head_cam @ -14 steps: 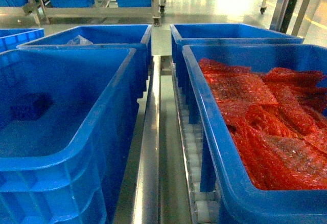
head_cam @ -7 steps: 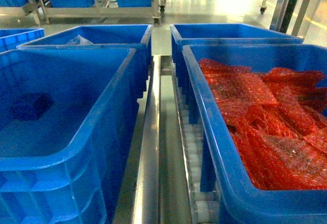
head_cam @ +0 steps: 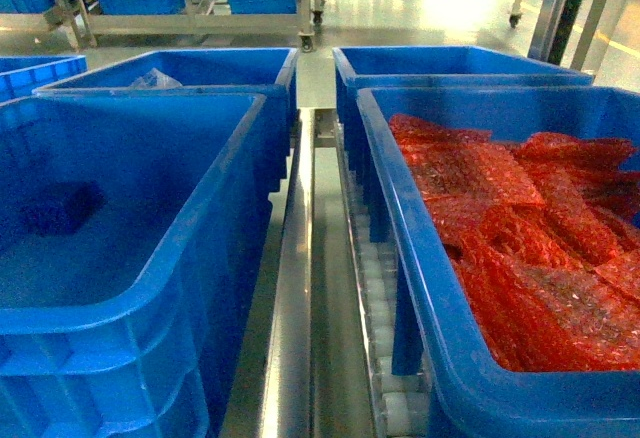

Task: Pick blue part to blue bin on bottom shelf

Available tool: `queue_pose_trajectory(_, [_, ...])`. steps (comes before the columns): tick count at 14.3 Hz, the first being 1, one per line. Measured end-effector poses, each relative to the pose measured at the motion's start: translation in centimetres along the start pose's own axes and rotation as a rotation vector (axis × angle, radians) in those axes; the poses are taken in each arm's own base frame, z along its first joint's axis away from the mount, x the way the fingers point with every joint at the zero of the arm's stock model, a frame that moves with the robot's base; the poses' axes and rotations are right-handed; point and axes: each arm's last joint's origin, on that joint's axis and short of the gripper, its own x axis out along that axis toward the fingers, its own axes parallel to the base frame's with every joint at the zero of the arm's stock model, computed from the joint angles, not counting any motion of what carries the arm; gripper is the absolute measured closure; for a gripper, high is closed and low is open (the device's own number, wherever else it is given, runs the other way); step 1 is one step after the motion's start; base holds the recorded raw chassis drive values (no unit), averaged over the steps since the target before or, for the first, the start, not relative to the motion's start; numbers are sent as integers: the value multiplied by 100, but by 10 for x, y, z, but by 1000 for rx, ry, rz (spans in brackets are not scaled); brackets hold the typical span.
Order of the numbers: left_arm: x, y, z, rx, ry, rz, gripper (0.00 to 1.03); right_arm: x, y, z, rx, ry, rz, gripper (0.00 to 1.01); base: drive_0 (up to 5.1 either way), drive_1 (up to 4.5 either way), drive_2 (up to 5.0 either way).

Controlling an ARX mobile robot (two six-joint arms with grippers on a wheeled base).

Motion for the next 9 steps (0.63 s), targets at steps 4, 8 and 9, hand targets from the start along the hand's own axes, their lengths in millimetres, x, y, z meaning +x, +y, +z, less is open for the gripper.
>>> queue_pose_trajectory(4, [0, 0, 0, 0, 0, 0, 5, 0, 0, 0, 0, 0, 0, 3, 0, 0, 0])
queue_pose_trajectory(8, [0, 0, 0, 0, 0, 0, 5, 0, 0, 0, 0, 0, 0, 3, 0, 0, 0])
queue_pose_trajectory(9, [0, 0, 0, 0, 0, 0, 5, 0, 0, 0, 0, 0, 0, 3, 0, 0, 0])
